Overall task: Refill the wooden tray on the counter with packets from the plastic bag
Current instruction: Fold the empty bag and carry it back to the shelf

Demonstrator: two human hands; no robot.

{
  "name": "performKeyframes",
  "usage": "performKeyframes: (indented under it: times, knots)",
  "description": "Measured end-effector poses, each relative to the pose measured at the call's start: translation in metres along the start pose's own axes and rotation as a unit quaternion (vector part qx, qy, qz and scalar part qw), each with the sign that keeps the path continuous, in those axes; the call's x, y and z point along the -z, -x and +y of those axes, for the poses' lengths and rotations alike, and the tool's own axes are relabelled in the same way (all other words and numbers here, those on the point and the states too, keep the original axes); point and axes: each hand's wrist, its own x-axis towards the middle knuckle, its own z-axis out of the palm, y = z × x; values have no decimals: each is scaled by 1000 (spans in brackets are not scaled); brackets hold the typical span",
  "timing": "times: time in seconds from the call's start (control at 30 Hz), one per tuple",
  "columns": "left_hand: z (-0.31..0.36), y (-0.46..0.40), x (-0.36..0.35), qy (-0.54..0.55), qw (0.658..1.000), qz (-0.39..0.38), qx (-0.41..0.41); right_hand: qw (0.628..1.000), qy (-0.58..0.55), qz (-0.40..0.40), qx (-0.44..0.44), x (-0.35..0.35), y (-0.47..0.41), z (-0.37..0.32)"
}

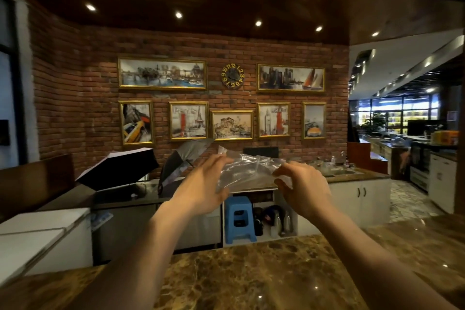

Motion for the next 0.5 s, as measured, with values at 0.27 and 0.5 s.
performKeyframes:
  times: [0.27, 0.5]
  knots:
    - [-41, 66, 35, -40, 996, 7, 76, 996, -75, -35, 36, -53, -3, -62]
    - [-114, 150, 101, -95, 979, 20, 180, 982, -145, -61, 107, -98, -15, -179]
